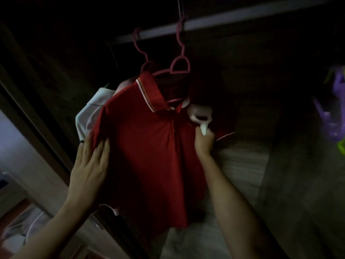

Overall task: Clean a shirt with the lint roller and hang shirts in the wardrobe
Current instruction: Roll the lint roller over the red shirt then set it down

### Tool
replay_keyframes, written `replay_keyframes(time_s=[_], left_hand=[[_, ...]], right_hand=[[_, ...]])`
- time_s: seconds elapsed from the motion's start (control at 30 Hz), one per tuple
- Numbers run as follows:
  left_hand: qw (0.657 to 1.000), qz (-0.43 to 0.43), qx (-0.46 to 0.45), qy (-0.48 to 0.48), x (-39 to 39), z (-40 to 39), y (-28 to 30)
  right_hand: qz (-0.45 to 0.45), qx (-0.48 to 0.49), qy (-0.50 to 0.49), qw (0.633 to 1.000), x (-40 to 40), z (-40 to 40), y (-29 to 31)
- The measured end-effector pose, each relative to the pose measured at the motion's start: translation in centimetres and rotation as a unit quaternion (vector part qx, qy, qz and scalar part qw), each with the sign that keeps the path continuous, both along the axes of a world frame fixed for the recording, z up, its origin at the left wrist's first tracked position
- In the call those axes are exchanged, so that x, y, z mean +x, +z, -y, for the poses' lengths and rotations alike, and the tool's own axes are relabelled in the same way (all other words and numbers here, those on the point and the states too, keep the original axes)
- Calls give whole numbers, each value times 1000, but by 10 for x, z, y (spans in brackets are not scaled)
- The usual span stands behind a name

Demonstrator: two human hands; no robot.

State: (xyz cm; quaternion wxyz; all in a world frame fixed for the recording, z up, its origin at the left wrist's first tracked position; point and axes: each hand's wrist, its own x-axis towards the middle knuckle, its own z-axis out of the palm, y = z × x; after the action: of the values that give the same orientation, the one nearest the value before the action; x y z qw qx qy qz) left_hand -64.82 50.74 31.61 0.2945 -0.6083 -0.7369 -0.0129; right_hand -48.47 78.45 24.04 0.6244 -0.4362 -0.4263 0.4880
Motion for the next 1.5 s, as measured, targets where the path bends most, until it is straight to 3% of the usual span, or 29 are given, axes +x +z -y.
replay_keyframes(time_s=[0.13,0.2,0.43,0.5,0.6,0.67,0.83,0.97,1.07,1.17,1.23,1.4,1.5], left_hand=[[998,10,-44,52,2,4,-2],[997,4,-43,62,3,4,-3],[995,-8,-87,41,1,11,0],[993,-25,-116,7,-1,13,0],[991,-47,-121,-22,-6,17,-5],[992,-48,-112,-20,-6,17,-8],[996,-48,-78,1,-4,9,-9],[998,-26,-60,27,-8,6,-9],[998,-24,-49,29,-11,6,-10],[999,-18,-45,24,-11,5,-11],[999,-14,-44,19,-11,6,-13],[1000,-14,-27,9,-6,5,-18],[999,-8,-35,19,-3,3,-21]], right_hand=[[194,-106,82,972,-10,31,-99],[195,-116,87,970,-10,41,-115],[115,-38,48,992,-18,36,-79],[163,-54,58,983,-19,36,-100],[314,-120,111,935,-15,48,-160],[351,-156,119,916,-8,61,-187],[250,-95,27,963,-15,54,-161],[169,-43,19,985,-24,33,-127],[232,-72,45,969,-23,36,-148],[358,-148,117,915,-9,57,-201],[367,-181,129,903,5,75,-224],[227,-100,34,968,6,103,-200],[201,-10,43,979,-6,122,-180]])
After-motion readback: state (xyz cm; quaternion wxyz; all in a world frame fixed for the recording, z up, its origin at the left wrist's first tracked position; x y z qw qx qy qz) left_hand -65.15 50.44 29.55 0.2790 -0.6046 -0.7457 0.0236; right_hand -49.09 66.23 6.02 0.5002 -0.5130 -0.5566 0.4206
